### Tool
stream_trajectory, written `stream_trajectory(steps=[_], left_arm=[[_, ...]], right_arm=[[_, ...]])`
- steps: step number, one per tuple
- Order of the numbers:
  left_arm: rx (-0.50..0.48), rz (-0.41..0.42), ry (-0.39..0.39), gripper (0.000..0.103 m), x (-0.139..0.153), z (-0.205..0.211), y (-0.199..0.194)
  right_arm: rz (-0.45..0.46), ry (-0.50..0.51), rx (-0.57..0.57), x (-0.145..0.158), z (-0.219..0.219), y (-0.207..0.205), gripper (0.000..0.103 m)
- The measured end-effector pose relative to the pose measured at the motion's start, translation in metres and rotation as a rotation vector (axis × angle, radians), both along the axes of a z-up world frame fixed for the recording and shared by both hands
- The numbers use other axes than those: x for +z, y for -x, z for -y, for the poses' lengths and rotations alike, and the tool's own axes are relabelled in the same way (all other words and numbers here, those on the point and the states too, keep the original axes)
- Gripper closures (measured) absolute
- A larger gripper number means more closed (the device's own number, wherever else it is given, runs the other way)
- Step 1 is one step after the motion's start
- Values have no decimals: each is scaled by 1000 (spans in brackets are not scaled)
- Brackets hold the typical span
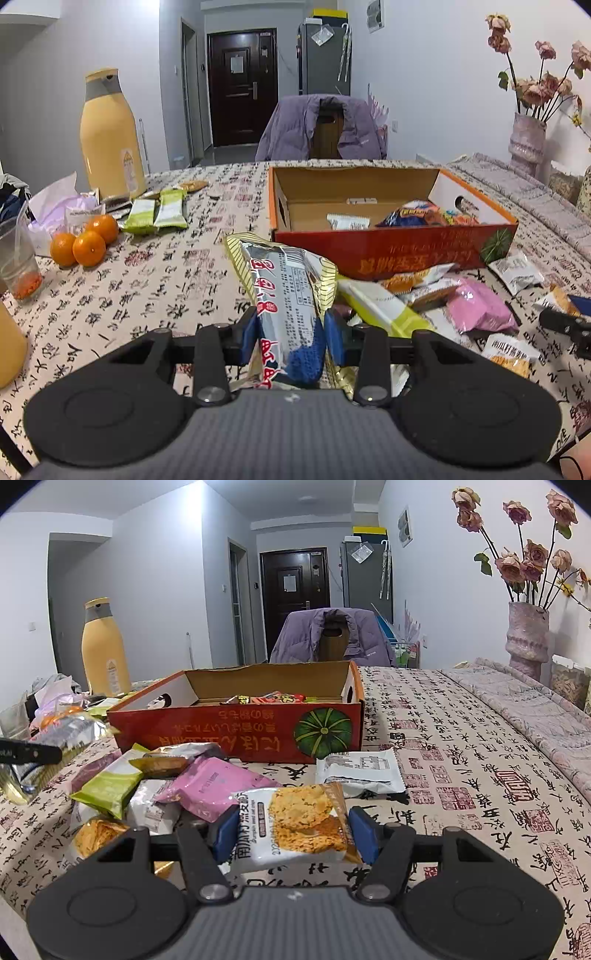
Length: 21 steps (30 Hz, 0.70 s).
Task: Organize snacks
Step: 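Carry both packets into the cardboard box and open both grippers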
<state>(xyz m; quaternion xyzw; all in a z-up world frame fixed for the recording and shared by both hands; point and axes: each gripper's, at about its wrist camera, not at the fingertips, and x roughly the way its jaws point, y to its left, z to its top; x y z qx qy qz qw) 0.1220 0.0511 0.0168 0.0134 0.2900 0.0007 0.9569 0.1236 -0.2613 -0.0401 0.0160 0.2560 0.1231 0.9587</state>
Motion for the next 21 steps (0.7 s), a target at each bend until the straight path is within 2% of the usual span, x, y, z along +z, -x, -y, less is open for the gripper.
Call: stream_trajectory(steps=[12,21], left_arm=[[-15,84,37,64,29,12,-4],[-37,135,60,64,51,31,-30]], right_arm=[[42,-11,27,15,-11,-3,41],[111,-34,54,41,-24,-27,41]])
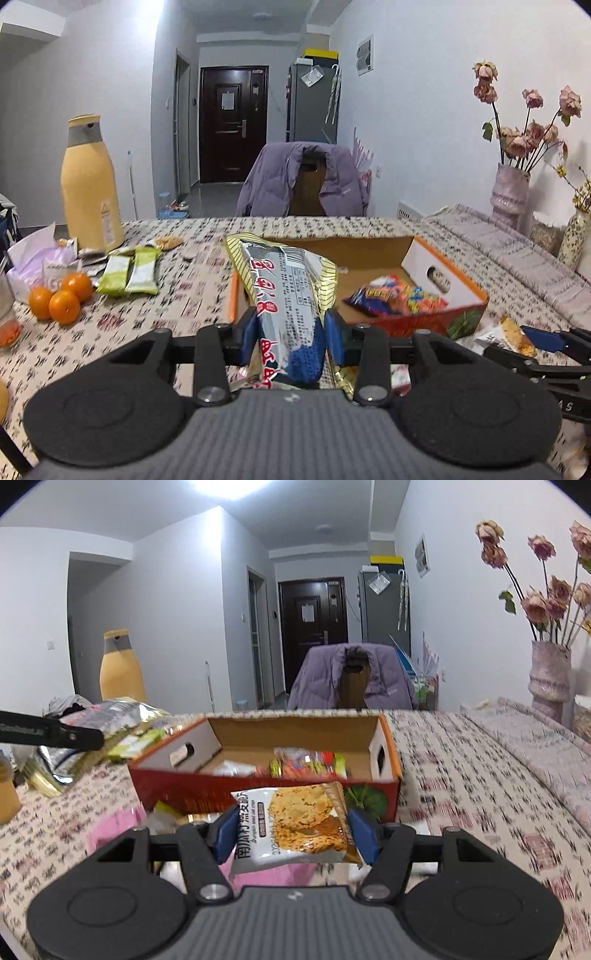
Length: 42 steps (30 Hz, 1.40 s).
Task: Organize snacks
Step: 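Carry both packets into the cardboard box and open both grippers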
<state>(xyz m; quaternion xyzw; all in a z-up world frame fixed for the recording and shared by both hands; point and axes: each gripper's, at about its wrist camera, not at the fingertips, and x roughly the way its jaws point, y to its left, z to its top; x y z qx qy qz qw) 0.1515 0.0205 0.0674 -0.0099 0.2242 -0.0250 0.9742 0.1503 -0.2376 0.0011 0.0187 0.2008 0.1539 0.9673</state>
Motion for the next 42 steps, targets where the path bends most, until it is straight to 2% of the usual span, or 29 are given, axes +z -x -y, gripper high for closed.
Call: stream_trajectory(steps=[9,16,23,27,31,35,38,39,40,42], left_arm=[[-11,33,33,64,17,15,-50],[-1,2,44,64,10,25,-102],[33,-36,66,64,-6,22,-151],[72,-59,76,64,-23,17,-170],[73,-91,85,64,-35,12,-179],[55,-85,70,63,-42,15,-178],[54,-69,69,55,-44,15,-176],[61,-62,68,47,-44,14,-175],[64,-52,73,35,-44,13,-174],[76,-27,81,23,-43,11,-170]], right_arm=[[73,-30,11,36,-12,-50,41],[62,-35,28,47,-23,-111,41],[3,-21,13,35,-34,-166,41],[-15,-29,-9,16,-36,-178,41],[-41,-30,-6,3,-35,-185,40],[-78,-21,-9,-6,-36,-188,39],[-73,-22,-9,-6,-37,-185,32],[-71,-23,-13,-6,-36,-184,25],[-73,-27,-16,-6,-36,-184,22],[-77,-42,-24,-6,-33,-183,15]])
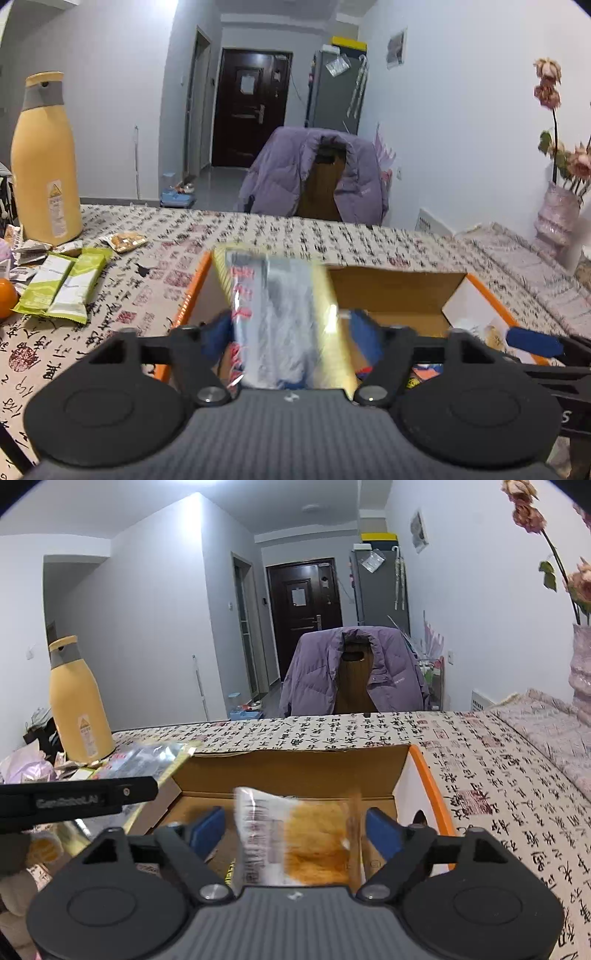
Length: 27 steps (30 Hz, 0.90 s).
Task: Organize snacks
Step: 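Carry both packets into the cardboard box and open both grippers, then withdraw both tools from the box back toward the snack pile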
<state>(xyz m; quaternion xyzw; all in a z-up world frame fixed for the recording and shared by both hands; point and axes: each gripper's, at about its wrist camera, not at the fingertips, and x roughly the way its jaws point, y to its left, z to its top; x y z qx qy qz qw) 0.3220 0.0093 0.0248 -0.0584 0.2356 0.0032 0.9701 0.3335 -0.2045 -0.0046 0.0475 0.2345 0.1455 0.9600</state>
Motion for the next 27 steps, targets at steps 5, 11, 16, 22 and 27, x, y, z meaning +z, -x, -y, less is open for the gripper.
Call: stream_trajectory(steps=[5,11,16,22,27], left_arm=[[37,57,34,0,5,-7,9],[49,65,43,0,8,-9,10],[52,71,54,0,10,-10,14],[46,98,60,0,21,-6,23],[55,97,69,0,30,-5,28]], right_arm=[[16,-18,-16,1,7,3,0],[35,-21,-39,3,12,6,0],[42,-27,-52,4,14,7,0],[50,-29,-54,7,17,7,0],[53,-38,-69,19,21,11,0]])
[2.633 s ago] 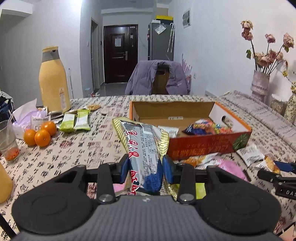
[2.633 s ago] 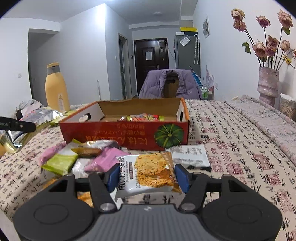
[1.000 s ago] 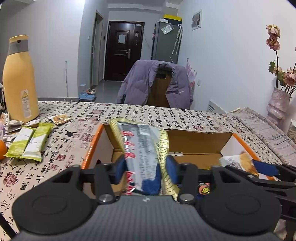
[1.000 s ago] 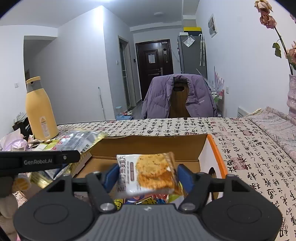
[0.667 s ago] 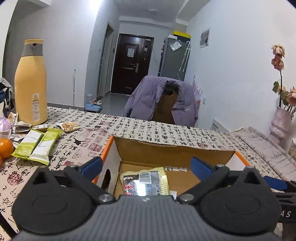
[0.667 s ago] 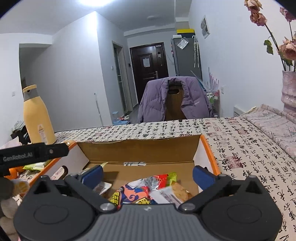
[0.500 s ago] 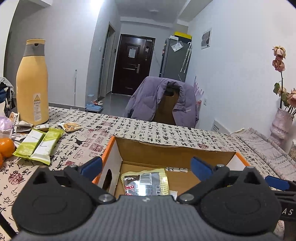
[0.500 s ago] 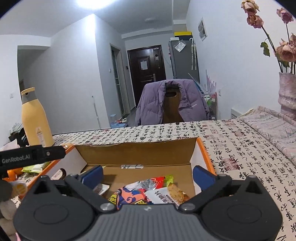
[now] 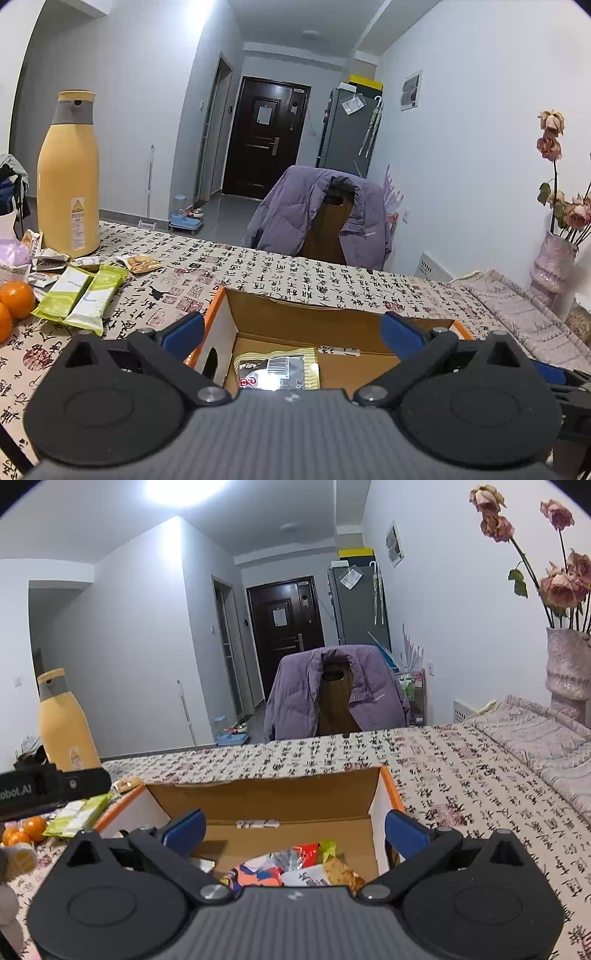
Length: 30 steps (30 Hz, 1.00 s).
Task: Organize snacks
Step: 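Withdraw both tools from the box back toward the snack pile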
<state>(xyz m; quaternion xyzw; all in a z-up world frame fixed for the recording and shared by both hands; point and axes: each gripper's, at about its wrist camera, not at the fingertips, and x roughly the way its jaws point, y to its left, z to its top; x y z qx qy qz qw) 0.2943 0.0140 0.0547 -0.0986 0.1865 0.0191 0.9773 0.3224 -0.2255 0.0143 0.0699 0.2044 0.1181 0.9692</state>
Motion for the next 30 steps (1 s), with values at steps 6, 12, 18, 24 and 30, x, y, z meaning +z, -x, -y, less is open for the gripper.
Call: stream_trajectory(steps=[6,12,18,24,30], left_arm=[[-6,-4,8,0,8,-2,12],[-10,8,-9,0,13,-5,37],[-18,3,-14,0,11,-13,68],[-22,-10,-25,0,3,-19,103],[-42,-38,-52,0,-12,-22,134]], right_arm=[[27,17,3,20,2,15,0],[35,24,16,29,1,37,0],[16,29,32,25,2,66,0],[-14,36,52,14,3,97,0],[-38,58,57,2,4,124,0]])
